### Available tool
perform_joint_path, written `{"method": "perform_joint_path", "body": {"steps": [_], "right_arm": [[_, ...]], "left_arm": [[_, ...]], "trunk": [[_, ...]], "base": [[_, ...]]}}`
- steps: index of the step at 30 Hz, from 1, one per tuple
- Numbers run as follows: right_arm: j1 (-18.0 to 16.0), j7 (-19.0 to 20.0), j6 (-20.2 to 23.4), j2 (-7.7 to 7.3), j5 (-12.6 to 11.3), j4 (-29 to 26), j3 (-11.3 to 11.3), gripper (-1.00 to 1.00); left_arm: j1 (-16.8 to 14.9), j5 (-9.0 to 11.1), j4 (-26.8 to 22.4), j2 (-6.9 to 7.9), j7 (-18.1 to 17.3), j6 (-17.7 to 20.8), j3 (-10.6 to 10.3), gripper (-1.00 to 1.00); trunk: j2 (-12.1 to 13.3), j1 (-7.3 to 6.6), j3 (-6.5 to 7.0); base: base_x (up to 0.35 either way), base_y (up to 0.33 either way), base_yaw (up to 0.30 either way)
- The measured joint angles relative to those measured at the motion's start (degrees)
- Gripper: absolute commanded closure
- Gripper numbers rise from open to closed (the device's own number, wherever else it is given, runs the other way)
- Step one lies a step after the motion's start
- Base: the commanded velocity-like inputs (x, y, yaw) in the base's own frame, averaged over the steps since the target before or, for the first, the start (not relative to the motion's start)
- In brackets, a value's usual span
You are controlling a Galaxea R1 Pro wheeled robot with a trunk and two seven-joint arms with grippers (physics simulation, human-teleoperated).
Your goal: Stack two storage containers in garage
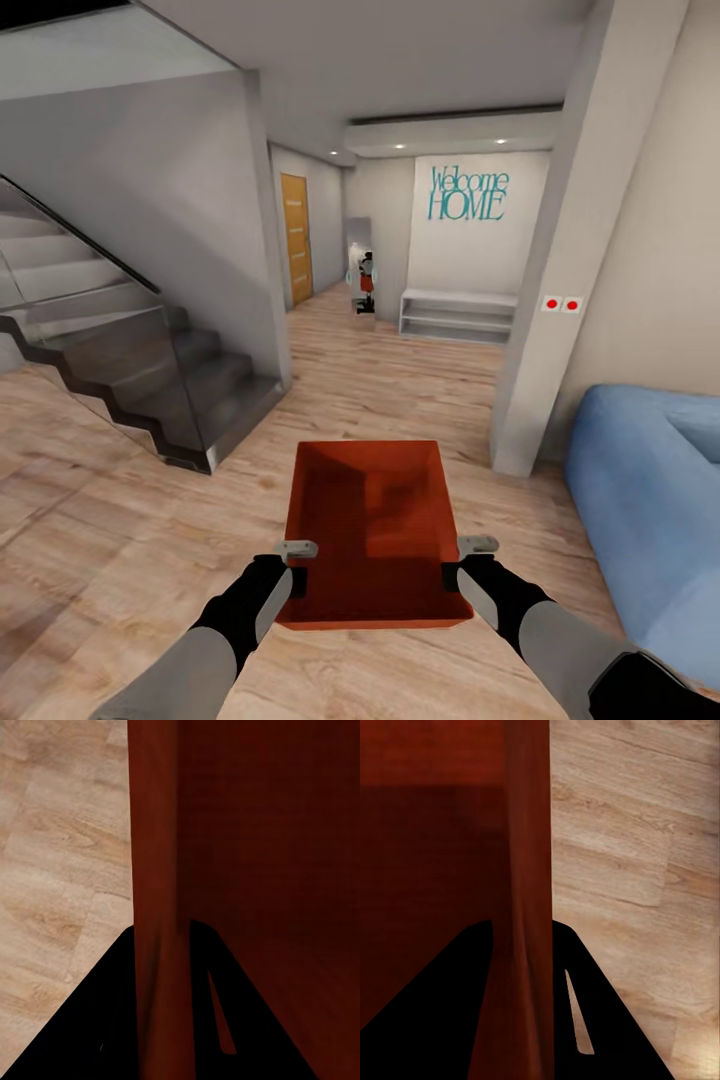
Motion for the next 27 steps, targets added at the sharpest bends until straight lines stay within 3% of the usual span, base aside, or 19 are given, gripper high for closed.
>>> {"method": "perform_joint_path", "body": {"steps": [27], "right_arm": [[0.00,0.04,0.00,0.03,0.01,0.18,0.05,1.00]], "left_arm": [[0.00,0.10,0.23,-0.01,0.00,-0.12,-0.01,1.00]], "trunk": [[0.00,0.00,0.00]], "base": [[0.322,0.000,0.000]]}}
